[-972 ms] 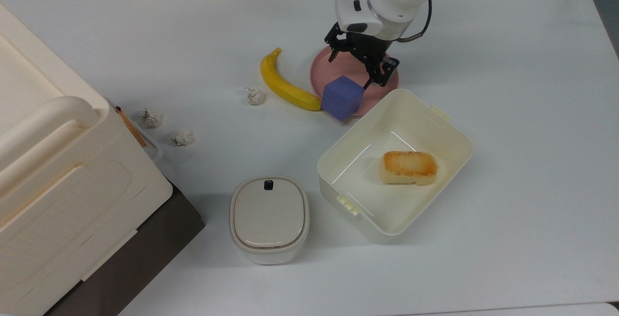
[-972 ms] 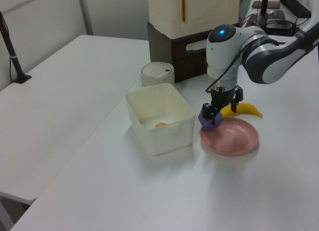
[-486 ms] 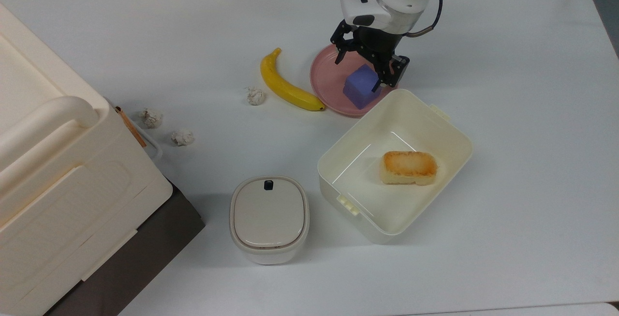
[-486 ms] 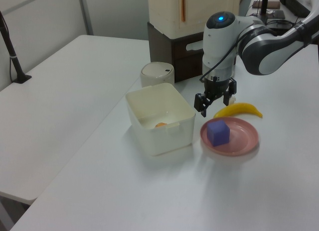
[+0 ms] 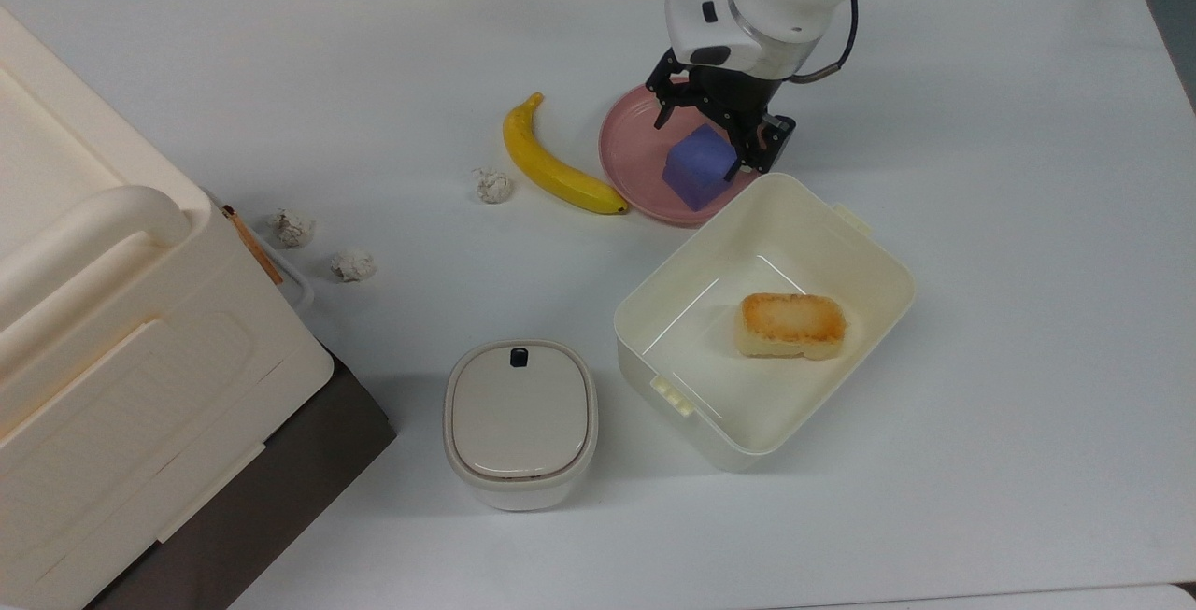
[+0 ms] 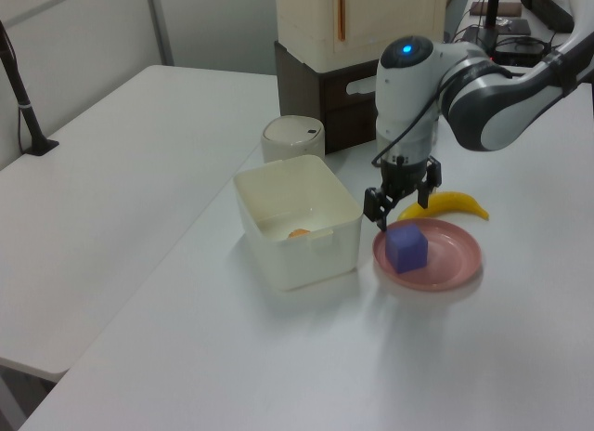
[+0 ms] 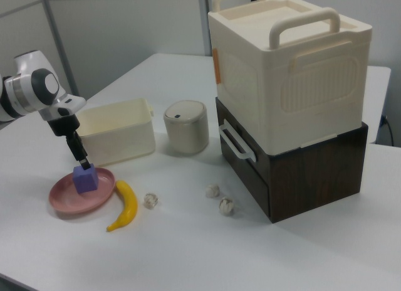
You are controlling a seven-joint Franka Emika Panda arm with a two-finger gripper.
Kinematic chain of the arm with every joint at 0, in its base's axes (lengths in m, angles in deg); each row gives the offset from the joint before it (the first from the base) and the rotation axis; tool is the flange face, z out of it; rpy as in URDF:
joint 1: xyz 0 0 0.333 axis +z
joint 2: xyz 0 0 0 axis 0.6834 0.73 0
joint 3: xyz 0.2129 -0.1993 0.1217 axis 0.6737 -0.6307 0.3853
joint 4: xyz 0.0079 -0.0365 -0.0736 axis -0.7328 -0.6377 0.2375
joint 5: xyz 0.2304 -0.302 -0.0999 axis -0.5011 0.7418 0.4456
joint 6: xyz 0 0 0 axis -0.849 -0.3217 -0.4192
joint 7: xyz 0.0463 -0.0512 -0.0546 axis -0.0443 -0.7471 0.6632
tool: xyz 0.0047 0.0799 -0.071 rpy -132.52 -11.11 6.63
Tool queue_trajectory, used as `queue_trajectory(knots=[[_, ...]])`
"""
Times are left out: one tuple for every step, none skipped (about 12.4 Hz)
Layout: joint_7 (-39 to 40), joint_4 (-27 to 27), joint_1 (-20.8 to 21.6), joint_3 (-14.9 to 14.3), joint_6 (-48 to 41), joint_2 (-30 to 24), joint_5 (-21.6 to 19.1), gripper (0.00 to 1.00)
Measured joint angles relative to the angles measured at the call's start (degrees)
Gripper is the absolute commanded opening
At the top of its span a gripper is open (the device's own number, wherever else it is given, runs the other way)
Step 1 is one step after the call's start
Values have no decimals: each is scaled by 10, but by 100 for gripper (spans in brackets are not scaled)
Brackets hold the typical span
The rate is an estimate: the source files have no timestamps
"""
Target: Put the cube on the table
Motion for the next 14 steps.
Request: queue_trajectory(knots=[[-4,0,6,0,0,7,0,100],[-11,-1,10,0,0,11,0,100],[-18,-3,16,0,0,17,0,100],[-23,-4,21,0,0,22,0,100],[-24,-7,24,0,0,26,0,100],[-24,-9,25,0,0,29,0,100],[-24,-9,25,0,0,35,0,98],[-24,-9,25,0,0,38,1,89],[-24,-9,25,0,0,40,2,67],[-24,-10,25,0,0,41,2,51],[-24,-10,25,0,0,41,2,46],[-24,-10,25,0,0,42,2,44],[-24,-9,24,0,0,42,2,41],[-24,-8,24,0,0,41,2,41]])
